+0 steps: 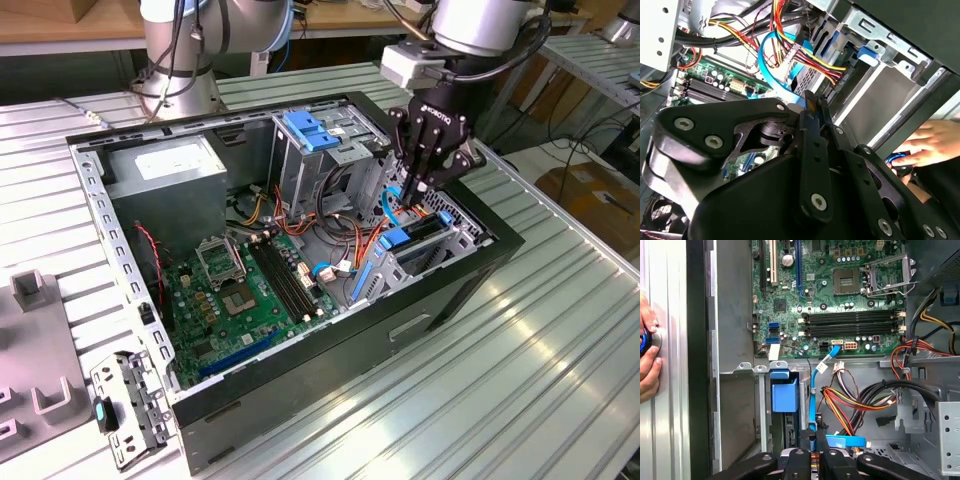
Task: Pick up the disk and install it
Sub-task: 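Insert the second disk wire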
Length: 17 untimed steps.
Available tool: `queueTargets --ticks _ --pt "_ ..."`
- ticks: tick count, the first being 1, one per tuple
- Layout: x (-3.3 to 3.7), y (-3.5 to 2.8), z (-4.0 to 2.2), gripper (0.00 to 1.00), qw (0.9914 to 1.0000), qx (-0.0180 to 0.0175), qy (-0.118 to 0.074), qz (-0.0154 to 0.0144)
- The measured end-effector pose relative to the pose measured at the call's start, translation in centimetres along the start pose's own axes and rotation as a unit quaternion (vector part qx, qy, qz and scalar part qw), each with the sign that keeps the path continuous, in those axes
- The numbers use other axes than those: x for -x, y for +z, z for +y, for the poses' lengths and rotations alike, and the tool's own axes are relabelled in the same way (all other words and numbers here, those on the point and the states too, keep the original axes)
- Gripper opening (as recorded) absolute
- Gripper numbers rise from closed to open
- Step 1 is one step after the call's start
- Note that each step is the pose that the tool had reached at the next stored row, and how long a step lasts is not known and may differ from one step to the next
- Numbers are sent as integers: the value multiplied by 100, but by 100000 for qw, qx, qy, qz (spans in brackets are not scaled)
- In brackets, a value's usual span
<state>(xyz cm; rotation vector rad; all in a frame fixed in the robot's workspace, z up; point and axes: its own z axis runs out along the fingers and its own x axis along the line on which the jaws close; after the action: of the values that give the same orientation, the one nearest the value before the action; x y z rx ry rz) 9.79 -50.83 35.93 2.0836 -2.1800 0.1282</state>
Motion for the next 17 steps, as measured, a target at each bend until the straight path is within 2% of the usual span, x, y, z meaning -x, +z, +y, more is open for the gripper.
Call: queueTargets --ticks 2,5,8,9,13,17 --pt "-42 8 11 16 99995 -913 83 -376" --pt "-110 23 26 16 99980 -1760 166 -928" --pt "-169 36 34 16 99966 -2224 212 -1350" --pt "-202 43 38 16 99957 -2450 237 -1584" --pt "-293 62 46 16 99930 -2995 294 -2217" --pt "-299 63 47 16 99927 -3043 303 -2272"
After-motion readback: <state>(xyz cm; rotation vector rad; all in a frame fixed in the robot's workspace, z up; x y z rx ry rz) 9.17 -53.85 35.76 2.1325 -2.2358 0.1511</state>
